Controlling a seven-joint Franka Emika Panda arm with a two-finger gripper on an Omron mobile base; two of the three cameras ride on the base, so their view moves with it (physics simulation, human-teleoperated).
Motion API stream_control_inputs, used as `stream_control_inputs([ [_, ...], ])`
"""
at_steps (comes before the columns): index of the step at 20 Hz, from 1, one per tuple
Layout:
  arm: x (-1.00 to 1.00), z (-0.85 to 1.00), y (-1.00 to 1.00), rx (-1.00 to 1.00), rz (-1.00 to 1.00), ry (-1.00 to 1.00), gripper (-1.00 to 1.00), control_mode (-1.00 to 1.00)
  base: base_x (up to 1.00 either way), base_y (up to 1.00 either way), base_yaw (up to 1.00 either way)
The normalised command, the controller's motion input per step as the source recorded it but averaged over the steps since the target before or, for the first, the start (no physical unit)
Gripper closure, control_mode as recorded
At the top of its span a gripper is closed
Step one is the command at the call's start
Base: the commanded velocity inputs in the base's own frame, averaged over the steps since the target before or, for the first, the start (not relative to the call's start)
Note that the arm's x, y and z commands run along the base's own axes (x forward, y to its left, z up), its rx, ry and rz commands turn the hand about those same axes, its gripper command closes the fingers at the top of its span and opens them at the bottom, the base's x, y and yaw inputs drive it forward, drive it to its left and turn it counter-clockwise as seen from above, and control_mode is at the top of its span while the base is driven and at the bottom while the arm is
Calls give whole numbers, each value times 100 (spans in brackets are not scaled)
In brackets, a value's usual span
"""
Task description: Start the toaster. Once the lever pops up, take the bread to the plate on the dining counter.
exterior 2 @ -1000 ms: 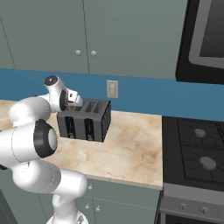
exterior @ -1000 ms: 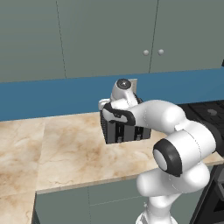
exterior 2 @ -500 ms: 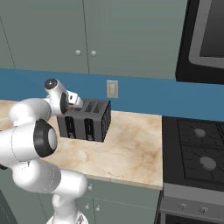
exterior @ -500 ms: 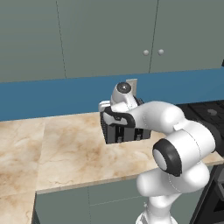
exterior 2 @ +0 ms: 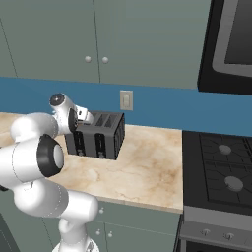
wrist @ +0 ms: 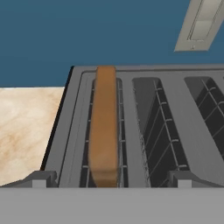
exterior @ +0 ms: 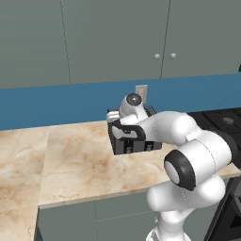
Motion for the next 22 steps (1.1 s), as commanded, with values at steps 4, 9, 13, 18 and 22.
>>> stream_control_inputs([
  [4,0,0,1,0,0,0,-100,-100,0,0,0],
  [9,0,0,2,0,0,0,-100,-100,0,0,0],
  [13,0,0,8,0,0,0,-100,-100,0,0,0],
  [18,0,0,6,0,0,0,-100,-100,0,0,0],
  [22,1,0,1,0,0,0,-100,-100,0,0,0],
])
